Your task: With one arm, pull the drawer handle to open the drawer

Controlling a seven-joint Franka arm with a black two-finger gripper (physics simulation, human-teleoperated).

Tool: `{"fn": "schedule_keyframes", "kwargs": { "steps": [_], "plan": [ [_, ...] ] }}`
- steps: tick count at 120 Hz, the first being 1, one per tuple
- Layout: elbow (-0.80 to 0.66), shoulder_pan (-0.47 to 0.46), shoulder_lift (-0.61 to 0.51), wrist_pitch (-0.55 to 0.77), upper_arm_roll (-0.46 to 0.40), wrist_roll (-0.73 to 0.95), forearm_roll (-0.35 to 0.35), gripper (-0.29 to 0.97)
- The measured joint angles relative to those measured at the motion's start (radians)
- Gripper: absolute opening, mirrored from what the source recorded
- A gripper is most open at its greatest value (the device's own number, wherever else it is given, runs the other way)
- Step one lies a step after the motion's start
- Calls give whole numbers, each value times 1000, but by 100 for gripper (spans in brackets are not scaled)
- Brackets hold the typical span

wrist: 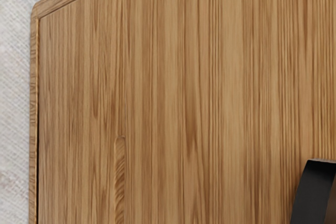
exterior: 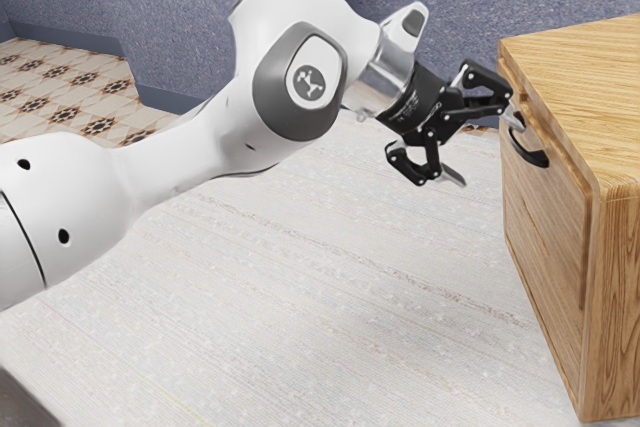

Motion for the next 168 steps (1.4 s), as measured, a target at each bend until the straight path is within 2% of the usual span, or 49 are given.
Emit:
{"fn": "schedule_keyframes", "kwargs": {
  "steps": [105, 168],
  "plan": [
    [-102, 3, -127, -116, 47, 0, 110, 68],
    [-123, -7, -162, -157, 70, 0, 168, 68]
  ]
}}
